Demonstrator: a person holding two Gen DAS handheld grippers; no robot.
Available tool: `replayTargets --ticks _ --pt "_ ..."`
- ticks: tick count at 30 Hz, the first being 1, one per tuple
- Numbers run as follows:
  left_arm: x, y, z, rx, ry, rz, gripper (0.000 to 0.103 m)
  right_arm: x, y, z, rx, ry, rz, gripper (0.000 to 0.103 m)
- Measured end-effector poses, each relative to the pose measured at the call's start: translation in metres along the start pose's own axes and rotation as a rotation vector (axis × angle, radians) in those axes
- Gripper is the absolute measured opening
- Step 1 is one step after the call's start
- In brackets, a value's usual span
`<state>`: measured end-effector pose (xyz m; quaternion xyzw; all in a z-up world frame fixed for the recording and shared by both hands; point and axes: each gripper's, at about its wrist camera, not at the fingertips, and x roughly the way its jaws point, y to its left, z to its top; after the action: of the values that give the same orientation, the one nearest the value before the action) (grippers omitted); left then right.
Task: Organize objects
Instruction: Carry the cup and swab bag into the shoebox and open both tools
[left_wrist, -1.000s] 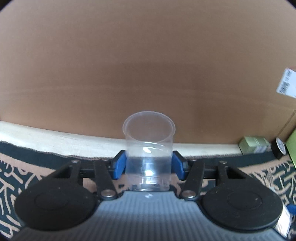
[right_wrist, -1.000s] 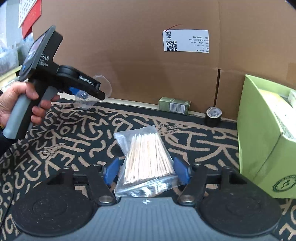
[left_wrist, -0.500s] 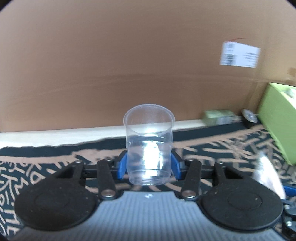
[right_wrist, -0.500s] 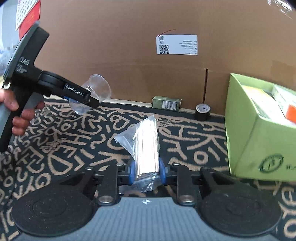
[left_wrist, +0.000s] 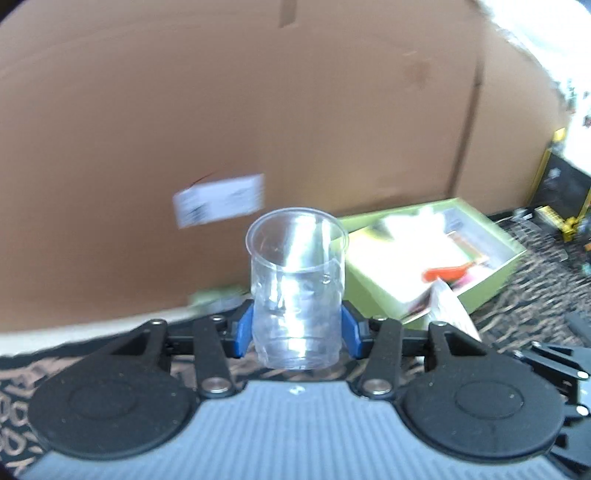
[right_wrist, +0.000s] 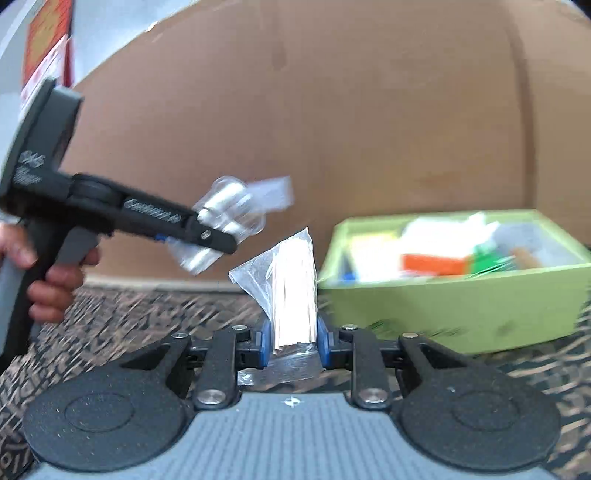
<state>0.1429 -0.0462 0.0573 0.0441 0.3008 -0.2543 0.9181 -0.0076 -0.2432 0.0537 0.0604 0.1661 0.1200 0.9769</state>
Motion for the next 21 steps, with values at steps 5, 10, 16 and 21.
replayTargets --ticks 5,10,16,21 --pt "0.011 -0.064 0.028 0.038 -0.041 -0.088 0.048 -0.011 -0.05 0.02 0.019 -0.078 -0.159 0.028" --pt "0.029 -0.116 0.049 0.032 -0.06 -0.167 0.048 -0.003 -0.099 0.034 0.011 -0.113 -0.281 0.028" --pt "0.068 -0.166 0.069 0.041 -0.066 -0.182 0.048 0.023 -0.143 0.042 0.021 -0.112 -0.325 0.028" --pt "0.109 -0.185 0.078 0.033 -0.066 -0.166 0.049 0.045 -0.159 0.043 -0.018 -0.123 -0.348 0.03"
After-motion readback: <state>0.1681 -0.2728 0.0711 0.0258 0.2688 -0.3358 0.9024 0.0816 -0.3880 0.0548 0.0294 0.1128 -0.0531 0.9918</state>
